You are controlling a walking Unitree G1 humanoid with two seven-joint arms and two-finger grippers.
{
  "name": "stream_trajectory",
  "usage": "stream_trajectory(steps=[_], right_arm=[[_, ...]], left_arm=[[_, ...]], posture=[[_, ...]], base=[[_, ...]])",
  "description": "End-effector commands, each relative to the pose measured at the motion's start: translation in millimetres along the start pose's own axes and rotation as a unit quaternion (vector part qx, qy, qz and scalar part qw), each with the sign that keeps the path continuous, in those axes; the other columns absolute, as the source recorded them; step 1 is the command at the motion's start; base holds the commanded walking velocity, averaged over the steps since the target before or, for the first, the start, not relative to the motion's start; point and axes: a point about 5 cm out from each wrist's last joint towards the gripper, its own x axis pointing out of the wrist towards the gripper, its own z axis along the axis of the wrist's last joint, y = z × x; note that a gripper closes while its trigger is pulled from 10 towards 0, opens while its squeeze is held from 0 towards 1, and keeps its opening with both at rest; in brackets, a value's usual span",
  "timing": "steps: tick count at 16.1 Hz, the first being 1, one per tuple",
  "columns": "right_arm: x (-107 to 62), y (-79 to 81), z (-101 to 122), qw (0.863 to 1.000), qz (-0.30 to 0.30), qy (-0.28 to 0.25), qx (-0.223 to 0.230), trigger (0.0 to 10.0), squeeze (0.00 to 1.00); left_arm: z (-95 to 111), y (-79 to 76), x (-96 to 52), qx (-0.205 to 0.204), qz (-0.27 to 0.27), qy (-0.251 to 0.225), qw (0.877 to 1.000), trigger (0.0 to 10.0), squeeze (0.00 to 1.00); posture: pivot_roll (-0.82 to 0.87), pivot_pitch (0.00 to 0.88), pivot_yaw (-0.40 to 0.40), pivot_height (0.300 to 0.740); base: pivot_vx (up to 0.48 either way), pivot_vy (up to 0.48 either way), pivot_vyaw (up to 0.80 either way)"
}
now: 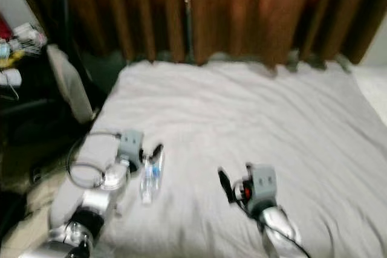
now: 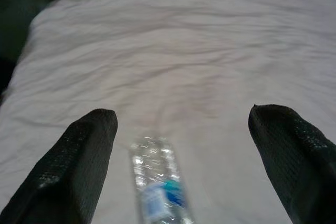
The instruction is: Clean up the room
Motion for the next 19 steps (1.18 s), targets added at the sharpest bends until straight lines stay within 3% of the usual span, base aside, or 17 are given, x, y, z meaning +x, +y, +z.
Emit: stream_trajectory(steps=[1, 3, 5, 7, 10, 12, 19], right_arm=[[-20.7, 6.8, -3.9, 1.000, 0.013, 0.029, -0.001, 10.0, 0.00], [-56.4, 17.6, -6.0, 0.998, 0.023, 0.052, 0.014, 10.0, 0.00], [-98.3, 49.0, -0.4, 0.994, 0.055, 0.081, 0.041, 10.0, 0.00], [-112.1, 58.6, 6.0, 0.993, 0.045, 0.095, 0.054, 10.0, 0.00], [-137.8, 64.5, 10.4, 0.989, 0.041, 0.124, 0.063, 10.0, 0.00], [-150.7, 67.8, 11.8, 0.986, 0.033, 0.148, 0.068, 10.0, 0.00], [-155.9, 74.9, 11.3, 0.983, 0.036, 0.161, 0.078, 10.0, 0.00]], left_arm=[[-12.5, 12.1, -2.5, 0.004, 0.036, 0.032, 0.999, 10.0, 0.00], [9.0, 23.1, 6.2, 0.024, 0.070, 0.011, 0.997, 10.0, 0.00], [31.1, 44.6, 11.7, 0.011, 0.122, -0.007, 0.992, 10.0, 0.00], [36.9, 55.3, 11.7, -0.002, 0.144, -0.011, 0.989, 10.0, 0.00], [28.4, 57.4, 10.3, -0.034, 0.148, 0.010, 0.988, 10.0, 0.00], [25.4, 51.2, 11.8, -0.064, 0.136, 0.020, 0.988, 10.0, 0.00], [19.5, 31.8, 14.8, -0.099, 0.082, 0.035, 0.991, 10.0, 0.00]], posture=[[-0.23, 0.340, -0.038, 0.740], [-0.26, 0.478, -0.060, 0.740], [-0.31, 0.600, -0.065, 0.740], [-0.33, 0.624, -0.065, 0.740], [-0.37, 0.632, -0.065, 0.740], [-0.38, 0.645, -0.069, 0.740], [-0.37, 0.650, -0.060, 0.740]], base=[[0.000, 0.000, 0.00], [0.000, 0.000, 0.00], [0.000, 0.000, 0.00], [0.000, 0.000, 0.00], [0.000, 0.000, 0.00], [0.000, 0.000, 0.00], [0.000, 0.000, 0.00]])
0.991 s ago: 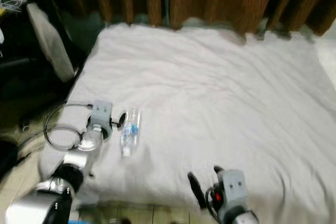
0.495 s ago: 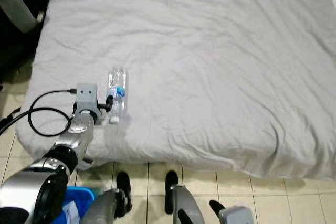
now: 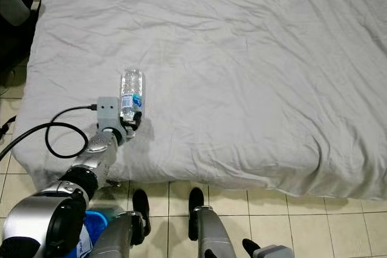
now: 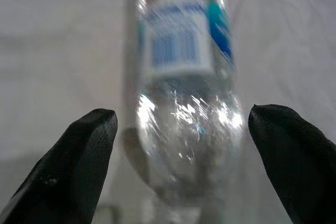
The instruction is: Clean up the room
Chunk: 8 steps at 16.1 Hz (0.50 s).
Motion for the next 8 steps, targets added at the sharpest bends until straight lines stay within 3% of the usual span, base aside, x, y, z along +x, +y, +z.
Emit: stream_trajectory(steps=[1, 8], right_arm=[[-5.8, 3.8, -6.6, 1.000, -0.003, 0.025, 0.012, 10.0, 0.00], [-5.5, 5.6, -7.3, 0.999, -0.003, 0.031, 0.015, 10.0, 0.00]], left_arm=[[-18.5, -7.3, -3.4, -0.002, -0.024, 0.040, 0.999, 10.0, 0.00], [-29.3, -4.4, -5.6, 0.041, -0.009, 0.075, 0.996, 10.0, 0.00]], posture=[[-0.36, 0.649, -0.053, 0.740], [-0.36, 0.649, -0.047, 0.740]], base=[[0.000, 0.000, 0.00], [0.000, 0.000, 0.00]])
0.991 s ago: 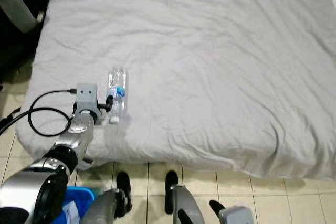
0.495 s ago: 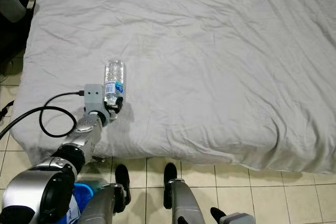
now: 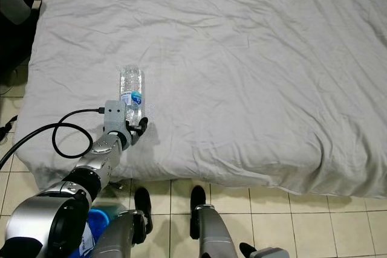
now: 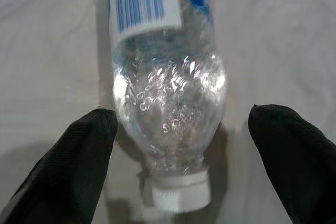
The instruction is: Clean up the room
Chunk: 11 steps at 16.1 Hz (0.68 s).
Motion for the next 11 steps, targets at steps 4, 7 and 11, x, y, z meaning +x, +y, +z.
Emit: stream_trajectory(steps=[4, 7, 11], right_arm=[[-8.0, 1.9, -6.1, 1.000, -0.007, 0.024, 0.008, 10.0, 0.00], [-9.7, 2.1, -7.7, 1.000, -0.009, 0.028, 0.009, 10.0, 0.00], [-9.8, 1.8, -8.7, 0.999, -0.010, 0.033, 0.010, 10.0, 0.00]], left_arm=[[-23.1, 2.6, -4.2, 0.016, 0.012, 0.048, 0.999, 0.0, 0.00], [-20.8, 4.9, -3.8, 0.012, 0.017, 0.044, 0.999, 0.0, 0.00], [-17.3, 4.9, -2.9, 0.007, 0.016, 0.040, 0.999, 0.0, 0.00]], posture=[[-0.37, 0.650, -0.045, 0.740], [-0.37, 0.649, -0.045, 0.740], [-0.37, 0.647, -0.045, 0.740]], base=[[0.000, 0.000, 0.00], [0.000, 0.000, 0.00], [0.000, 0.000, 0.00]])
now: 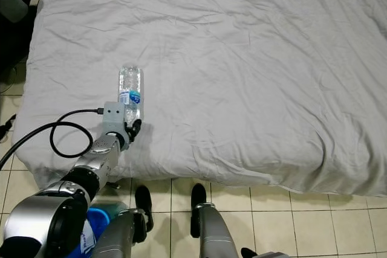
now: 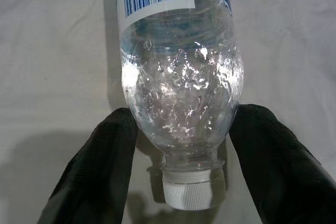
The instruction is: Clean up the room
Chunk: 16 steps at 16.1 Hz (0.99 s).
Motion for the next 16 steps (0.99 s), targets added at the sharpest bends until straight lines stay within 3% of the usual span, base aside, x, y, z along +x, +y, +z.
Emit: stream_trajectory(steps=[1, 8, 11, 16], right_arm=[[-5.2, 0.7, -5.8, 1.000, -0.006, 0.024, 0.004, 10.0, 0.00], [-1.6, -0.8, -6.5, 1.000, -0.006, 0.025, 0.004, 10.0, 0.00], [6.6, -4.0, -4.2, 1.000, -0.006, 0.015, 0.006, 10.0, 0.00], [12.2, -6.1, -4.7, 1.000, -0.007, 0.011, 0.007, 10.0, 0.00]], left_arm=[[-16.4, -0.1, -2.6, 0.000, -0.002, 0.032, 0.999, 0.0, 0.00], [-16.7, -2.7, -2.3, -0.014, -0.009, 0.039, 0.999, 0.0, 0.00], [-18.4, -5.3, -2.4, -0.057, -0.019, 0.049, 0.997, 0.0, 0.00], [-17.2, -4.5, -2.2, -0.063, -0.018, 0.045, 0.997, 0.0, 0.00]], posture=[[-0.37, 0.646, -0.044, 0.740], [-0.36, 0.632, -0.042, 0.740], [-0.34, 0.610, -0.031, 0.740], [-0.33, 0.602, -0.028, 0.740]], base=[[0.000, 0.000, 0.00], [0.000, 0.000, 0.00], [0.000, 0.000, 0.00], [0.000, 0.000, 0.00]])
